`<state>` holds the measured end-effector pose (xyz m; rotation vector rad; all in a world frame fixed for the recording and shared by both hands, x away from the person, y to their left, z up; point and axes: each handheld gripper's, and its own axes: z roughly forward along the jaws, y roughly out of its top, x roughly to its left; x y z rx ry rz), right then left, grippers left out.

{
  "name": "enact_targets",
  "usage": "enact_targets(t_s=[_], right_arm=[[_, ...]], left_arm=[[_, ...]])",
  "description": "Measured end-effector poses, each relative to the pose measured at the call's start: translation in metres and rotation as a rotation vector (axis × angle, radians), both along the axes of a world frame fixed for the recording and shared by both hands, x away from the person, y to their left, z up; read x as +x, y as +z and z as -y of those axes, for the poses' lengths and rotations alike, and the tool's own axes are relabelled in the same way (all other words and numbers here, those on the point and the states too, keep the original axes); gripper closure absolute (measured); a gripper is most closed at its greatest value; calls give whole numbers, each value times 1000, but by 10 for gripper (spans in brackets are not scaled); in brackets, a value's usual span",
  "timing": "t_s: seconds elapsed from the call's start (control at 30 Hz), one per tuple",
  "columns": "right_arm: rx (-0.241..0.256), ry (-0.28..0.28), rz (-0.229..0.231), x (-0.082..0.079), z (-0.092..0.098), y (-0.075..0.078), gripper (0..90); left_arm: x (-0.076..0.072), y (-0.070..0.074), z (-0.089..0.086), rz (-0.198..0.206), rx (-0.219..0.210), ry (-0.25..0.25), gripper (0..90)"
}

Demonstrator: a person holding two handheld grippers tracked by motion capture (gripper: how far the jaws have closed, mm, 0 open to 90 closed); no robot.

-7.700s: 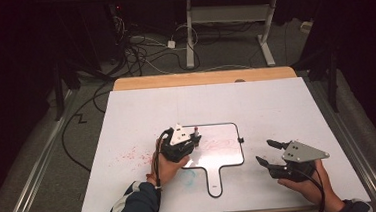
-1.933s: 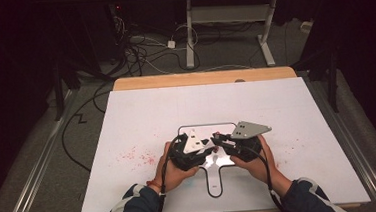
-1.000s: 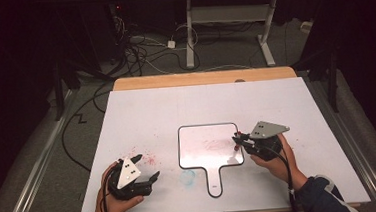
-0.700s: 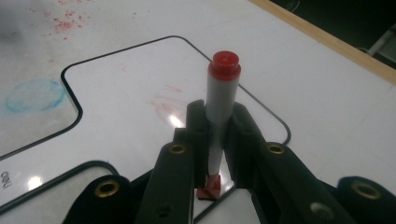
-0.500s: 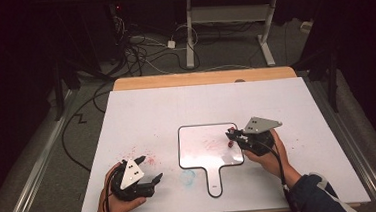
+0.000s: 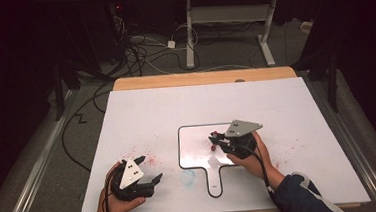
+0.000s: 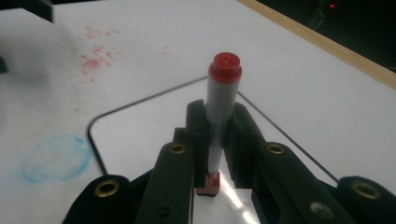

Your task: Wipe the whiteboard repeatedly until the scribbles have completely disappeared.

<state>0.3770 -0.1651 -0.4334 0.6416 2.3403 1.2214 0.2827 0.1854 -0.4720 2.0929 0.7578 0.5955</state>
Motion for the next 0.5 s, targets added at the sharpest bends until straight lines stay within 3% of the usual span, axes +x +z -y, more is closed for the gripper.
enact_targets(t_s=[0.13,0.3,0.5], right_arm=[[-54,-84,20,8,28,4,817],[-33,-166,9,21,56,5,817],[-5,-129,9,20,46,2,816]], left_arm=[[0,0,1,1,4,1,211],[1,0,3,3,21,4,211],[3,-1,5,20,55,7,209]])
